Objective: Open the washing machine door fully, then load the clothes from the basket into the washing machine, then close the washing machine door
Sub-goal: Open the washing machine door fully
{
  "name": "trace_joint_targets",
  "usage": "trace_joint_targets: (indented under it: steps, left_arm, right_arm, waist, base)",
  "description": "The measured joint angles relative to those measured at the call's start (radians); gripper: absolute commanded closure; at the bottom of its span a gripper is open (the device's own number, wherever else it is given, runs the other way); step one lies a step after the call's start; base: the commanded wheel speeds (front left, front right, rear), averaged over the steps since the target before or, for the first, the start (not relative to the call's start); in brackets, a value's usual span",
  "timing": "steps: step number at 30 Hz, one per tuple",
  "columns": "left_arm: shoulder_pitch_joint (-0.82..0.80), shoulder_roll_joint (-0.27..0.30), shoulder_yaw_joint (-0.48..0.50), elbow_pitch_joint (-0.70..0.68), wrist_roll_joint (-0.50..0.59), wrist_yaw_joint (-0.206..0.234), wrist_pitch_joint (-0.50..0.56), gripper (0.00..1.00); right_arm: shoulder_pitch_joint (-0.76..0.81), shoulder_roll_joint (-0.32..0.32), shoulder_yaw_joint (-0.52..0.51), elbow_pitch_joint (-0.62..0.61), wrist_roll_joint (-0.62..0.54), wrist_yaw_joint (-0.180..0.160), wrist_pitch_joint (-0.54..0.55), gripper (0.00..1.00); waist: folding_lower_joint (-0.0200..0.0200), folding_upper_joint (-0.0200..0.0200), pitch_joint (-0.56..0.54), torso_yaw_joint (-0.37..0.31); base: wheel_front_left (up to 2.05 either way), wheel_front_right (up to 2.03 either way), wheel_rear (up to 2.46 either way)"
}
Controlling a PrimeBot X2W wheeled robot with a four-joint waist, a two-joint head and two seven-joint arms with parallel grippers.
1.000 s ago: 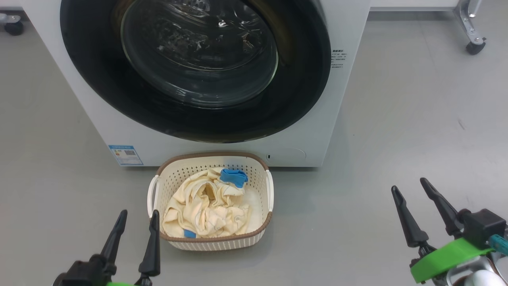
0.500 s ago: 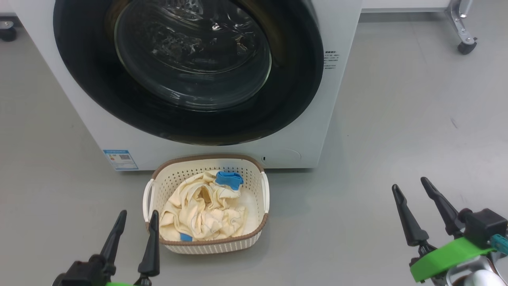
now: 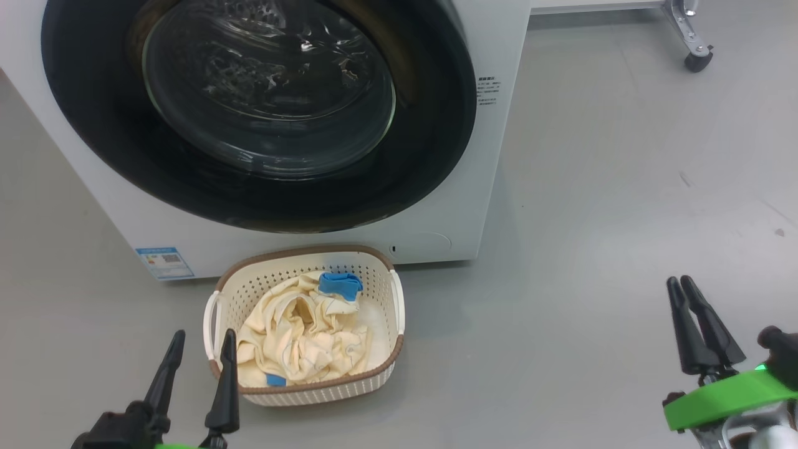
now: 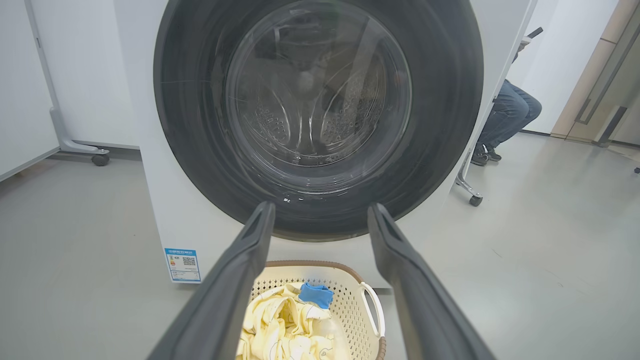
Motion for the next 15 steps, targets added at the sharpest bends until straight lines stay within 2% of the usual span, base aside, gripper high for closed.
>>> trace_joint_targets:
  steps: [6, 12, 15]
  left_arm:
    - [0.000, 0.000, 0.005, 0.000, 0.000, 0.000, 0.000, 0.00]
    - [0.000, 0.000, 0.010, -0.007, 0.000, 0.000, 0.000, 0.00]
    - [0.000, 0.000, 0.014, -0.020, 0.000, 0.000, 0.000, 0.00]
  right_arm:
    - [-0.004, 0.021, -0.064, 0.040, 0.168, 0.000, 0.000, 1.00]
    - [-0.057, 0.023, -0.159, 0.104, 0.475, 0.000, 0.000, 1.00]
    - [-0.086, 0.009, -0.174, 0.140, 0.642, 0.000, 0.000, 1.00]
  waist:
    - [0.0000, 0.0000, 0.022, -0.015]
    - [0.0000, 0.0000, 0.049, -0.013]
    - [0.0000, 0.0000, 0.067, -0.010]
  base:
    - [0.00, 0.00, 0.00]
    - [0.00, 0.00, 0.00]
    - [0.00, 0.00, 0.00]
